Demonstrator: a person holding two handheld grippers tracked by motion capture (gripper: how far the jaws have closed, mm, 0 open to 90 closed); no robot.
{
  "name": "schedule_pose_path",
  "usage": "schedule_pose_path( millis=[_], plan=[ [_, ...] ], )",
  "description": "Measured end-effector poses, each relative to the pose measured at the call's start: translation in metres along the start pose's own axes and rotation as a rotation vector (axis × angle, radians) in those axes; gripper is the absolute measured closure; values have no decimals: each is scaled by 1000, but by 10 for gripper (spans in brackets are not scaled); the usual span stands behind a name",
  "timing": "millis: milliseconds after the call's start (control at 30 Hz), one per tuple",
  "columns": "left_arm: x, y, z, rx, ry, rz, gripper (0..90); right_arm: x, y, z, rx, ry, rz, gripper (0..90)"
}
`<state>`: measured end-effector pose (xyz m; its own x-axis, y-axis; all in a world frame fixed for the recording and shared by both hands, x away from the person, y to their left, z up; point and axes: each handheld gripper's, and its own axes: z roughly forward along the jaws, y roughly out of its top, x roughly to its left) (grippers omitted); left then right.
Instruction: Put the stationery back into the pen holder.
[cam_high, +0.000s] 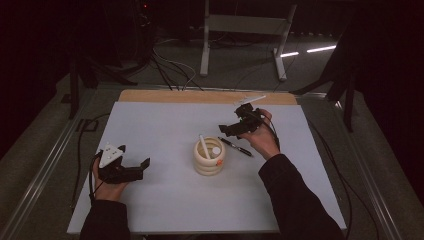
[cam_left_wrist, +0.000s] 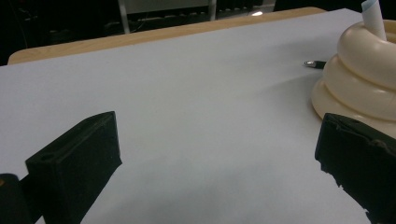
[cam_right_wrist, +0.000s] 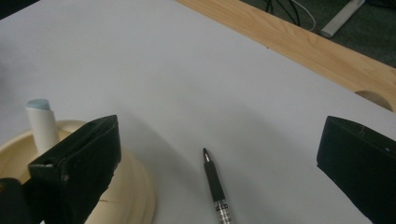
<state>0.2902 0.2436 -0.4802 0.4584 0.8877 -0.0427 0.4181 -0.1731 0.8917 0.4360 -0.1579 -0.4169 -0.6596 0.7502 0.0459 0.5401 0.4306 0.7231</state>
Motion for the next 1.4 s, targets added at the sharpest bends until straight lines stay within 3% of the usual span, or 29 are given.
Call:
schedule_pose_path(
  millis=[300,633,1400],
  plan=[
    [0,0,0,-1,-3,-3,5,-7,-4,9,56,6,-55,10],
    [0,0,0,1,-4,-3,5,-19,-10,18,101,-6,-40,10],
    [1,0,0,-3,-5,-6,5,-26,-20,42,202,-2,-63,10]
  ],
)
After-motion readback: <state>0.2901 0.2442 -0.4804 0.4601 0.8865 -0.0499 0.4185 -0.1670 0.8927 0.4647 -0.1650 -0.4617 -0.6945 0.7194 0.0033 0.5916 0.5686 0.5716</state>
